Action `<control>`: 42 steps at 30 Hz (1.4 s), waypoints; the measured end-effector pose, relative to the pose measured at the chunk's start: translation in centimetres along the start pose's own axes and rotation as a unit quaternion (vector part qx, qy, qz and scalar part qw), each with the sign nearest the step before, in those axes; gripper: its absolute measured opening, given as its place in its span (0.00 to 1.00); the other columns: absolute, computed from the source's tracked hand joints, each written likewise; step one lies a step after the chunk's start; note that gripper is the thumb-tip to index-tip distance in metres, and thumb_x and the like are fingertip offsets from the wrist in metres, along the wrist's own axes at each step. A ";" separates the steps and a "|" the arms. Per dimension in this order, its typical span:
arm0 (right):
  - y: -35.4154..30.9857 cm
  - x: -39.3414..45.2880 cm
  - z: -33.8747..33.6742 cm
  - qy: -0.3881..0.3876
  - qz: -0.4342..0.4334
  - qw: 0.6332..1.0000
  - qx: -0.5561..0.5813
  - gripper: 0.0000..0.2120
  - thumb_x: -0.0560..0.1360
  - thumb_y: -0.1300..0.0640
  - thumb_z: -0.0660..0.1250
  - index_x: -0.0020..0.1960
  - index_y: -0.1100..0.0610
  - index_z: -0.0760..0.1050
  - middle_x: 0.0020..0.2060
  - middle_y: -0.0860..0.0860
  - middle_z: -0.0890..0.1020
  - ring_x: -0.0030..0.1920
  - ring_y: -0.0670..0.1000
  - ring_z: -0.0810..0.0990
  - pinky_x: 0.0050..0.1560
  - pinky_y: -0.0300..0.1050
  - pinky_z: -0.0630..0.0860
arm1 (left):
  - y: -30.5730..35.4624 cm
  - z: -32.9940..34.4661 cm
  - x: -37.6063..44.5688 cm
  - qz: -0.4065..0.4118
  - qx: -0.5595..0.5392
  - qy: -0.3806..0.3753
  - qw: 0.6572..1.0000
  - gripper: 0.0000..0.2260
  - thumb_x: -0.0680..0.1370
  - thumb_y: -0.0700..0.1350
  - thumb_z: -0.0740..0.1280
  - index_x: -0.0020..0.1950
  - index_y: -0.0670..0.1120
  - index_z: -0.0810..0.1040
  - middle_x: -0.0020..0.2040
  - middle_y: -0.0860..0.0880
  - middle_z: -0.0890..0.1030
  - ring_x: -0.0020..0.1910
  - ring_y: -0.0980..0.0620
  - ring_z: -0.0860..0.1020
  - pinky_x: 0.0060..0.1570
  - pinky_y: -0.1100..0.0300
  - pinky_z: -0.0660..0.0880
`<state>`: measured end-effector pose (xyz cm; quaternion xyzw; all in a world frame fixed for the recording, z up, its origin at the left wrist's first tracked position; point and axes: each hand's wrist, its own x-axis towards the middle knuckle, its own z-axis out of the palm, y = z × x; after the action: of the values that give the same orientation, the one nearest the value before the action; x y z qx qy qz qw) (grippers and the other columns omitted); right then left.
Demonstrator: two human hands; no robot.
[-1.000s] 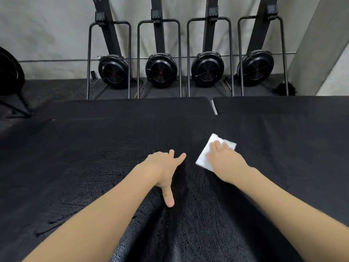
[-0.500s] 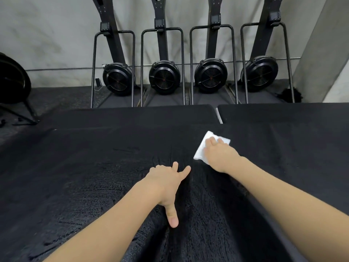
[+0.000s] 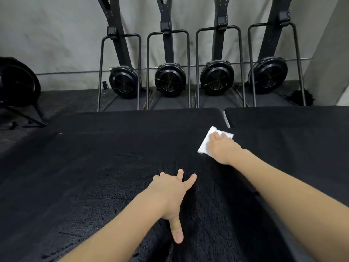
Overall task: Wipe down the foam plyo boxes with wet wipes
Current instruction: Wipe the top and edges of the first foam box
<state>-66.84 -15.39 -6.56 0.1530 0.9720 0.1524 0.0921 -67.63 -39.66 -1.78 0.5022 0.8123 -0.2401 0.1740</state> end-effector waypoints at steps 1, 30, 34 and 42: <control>0.5 -0.1 0.1 -0.005 0.012 1.000 0.003 0.20 0.81 0.60 0.52 0.72 0.59 0.65 0.70 0.61 0.61 0.68 0.68 0.63 0.65 0.64 0.67 | -0.1 0.1 0.1 -0.001 -0.002 -0.002 1.000 0.71 0.57 0.66 0.82 0.79 0.57 0.28 0.82 0.43 0.38 0.75 0.28 0.61 0.73 0.37 0.65; -1.6 2.1 -0.2 -0.018 0.062 0.998 0.025 0.22 0.77 0.58 0.57 0.70 0.61 0.69 0.63 0.61 0.69 0.60 0.65 0.69 0.60 0.57 0.71 | -3.5 -3.9 6.8 -0.019 -0.125 0.038 0.991 0.48 0.68 0.61 0.78 0.82 0.52 0.60 0.68 0.48 0.74 0.68 0.45 0.71 0.62 0.47 0.76; -2.8 3.3 -0.8 0.026 -0.022 0.998 0.047 0.20 0.82 0.55 0.54 0.72 0.60 0.66 0.68 0.61 0.63 0.65 0.68 0.64 0.63 0.62 0.66 | -3.4 -3.8 6.9 -0.020 -0.122 0.044 0.991 0.47 0.68 0.61 0.79 0.81 0.51 0.61 0.63 0.48 0.77 0.64 0.46 0.73 0.60 0.48 0.77; 0.2 4.7 -1.8 -0.052 0.084 0.995 0.023 0.23 0.79 0.59 0.55 0.74 0.62 0.64 0.70 0.62 0.65 0.69 0.65 0.66 0.64 0.58 0.68 | -3.6 -3.4 7.2 -0.020 -0.116 0.038 0.992 0.50 0.68 0.62 0.78 0.83 0.53 0.55 0.72 0.47 0.72 0.70 0.44 0.70 0.64 0.47 0.75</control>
<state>-71.61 -14.14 -5.43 0.2443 0.9528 0.1288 0.1260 -74.13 -33.80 -1.96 0.4714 0.8505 -0.1279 0.1951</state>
